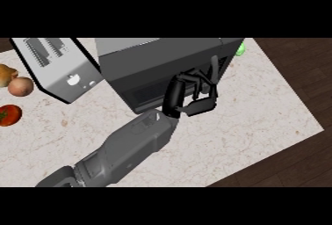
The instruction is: Pick up the milk, place it into the microwave and close the microwave
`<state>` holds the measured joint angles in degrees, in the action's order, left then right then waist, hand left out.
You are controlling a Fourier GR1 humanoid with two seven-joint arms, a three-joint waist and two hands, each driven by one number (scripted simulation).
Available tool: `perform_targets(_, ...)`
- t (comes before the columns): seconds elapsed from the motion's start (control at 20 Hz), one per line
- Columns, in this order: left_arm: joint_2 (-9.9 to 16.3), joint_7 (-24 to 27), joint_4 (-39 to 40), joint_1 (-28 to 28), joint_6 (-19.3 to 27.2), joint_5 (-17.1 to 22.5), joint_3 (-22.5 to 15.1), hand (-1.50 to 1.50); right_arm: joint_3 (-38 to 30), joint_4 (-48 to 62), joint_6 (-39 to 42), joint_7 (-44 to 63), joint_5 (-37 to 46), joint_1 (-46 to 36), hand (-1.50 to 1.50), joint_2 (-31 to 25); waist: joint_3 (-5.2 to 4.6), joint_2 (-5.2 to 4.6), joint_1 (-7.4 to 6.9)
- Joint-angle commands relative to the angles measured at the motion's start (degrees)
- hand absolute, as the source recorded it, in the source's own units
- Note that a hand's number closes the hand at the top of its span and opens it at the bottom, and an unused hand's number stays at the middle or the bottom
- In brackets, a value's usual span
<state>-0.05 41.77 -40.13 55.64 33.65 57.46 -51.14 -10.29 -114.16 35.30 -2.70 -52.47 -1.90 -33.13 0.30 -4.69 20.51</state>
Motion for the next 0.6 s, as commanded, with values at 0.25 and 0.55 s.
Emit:
perform_targets(0.25, 0.0, -4.5, 8.1, 0.2, 3.6, 3.6, 0.7, 1.5, -1.6, -1.1, 0.1, 0.7, -2.8, 0.4, -1.5, -1.8, -0.31, -0.21, -1.94)
perform_targets(0.55, 0.0, -5.1, 8.5, -1.0, 3.9, 6.3, 0.4, 1.5, -2.5, -1.5, -0.3, 1.4, -4.0, 2.6, -1.5, -2.3, -0.36, 0.08, -4.33)
